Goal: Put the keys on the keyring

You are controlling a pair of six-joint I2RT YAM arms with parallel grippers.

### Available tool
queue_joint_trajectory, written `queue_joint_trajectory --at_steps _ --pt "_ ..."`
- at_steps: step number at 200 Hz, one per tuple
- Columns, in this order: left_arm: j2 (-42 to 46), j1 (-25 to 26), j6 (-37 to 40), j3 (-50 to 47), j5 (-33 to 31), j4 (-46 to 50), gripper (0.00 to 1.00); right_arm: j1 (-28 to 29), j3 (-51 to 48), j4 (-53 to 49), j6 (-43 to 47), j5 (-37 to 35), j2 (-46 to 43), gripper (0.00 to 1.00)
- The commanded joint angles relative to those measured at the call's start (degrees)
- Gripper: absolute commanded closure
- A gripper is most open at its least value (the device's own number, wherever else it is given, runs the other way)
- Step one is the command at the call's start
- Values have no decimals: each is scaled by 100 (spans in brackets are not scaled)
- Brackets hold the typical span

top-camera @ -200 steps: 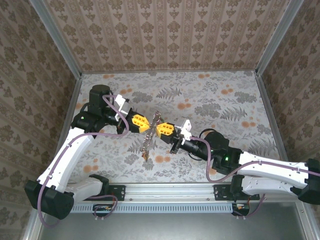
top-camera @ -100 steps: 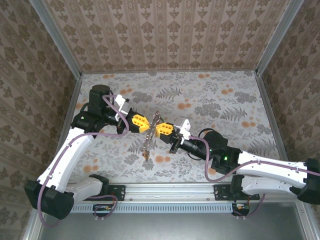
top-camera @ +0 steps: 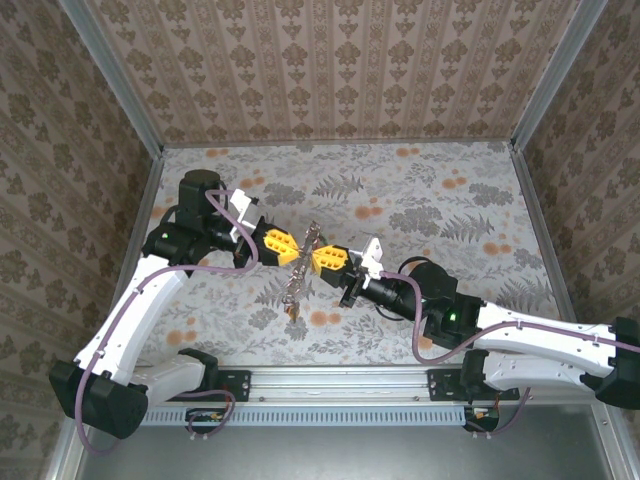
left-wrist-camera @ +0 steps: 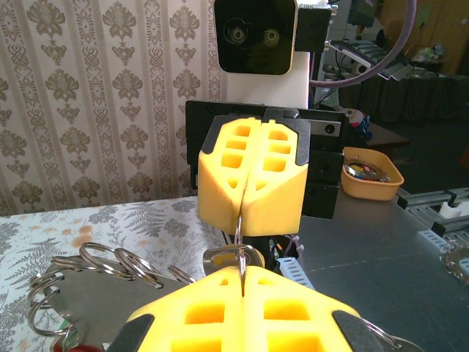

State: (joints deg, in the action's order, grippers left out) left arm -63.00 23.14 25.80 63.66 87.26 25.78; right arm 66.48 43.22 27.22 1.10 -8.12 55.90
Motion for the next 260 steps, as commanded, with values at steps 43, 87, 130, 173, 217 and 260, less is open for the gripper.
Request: queue_joint_trajectory --at_steps 43,87,130,173,217,260 --pt "104 -47 166 129 313 56 100 -38 36 303 -145 258 39 100" --pt "121 -53 169 139 318 59 100 -38 41 262 -146 217 43 100" --pt "112 -47 169 133 316 59 100 -38 5 274 -123 65 -9 100" --pt "120 -54 162 134 309 59 100 -36 14 276 -111 83 17 100" --pt "113 -53 162 138 309 59 100 -38 -2 232 -74 39 -44 100" --pt "122 -42 154 142 309 54 100 -38 0 240 -60 39 -37 100"
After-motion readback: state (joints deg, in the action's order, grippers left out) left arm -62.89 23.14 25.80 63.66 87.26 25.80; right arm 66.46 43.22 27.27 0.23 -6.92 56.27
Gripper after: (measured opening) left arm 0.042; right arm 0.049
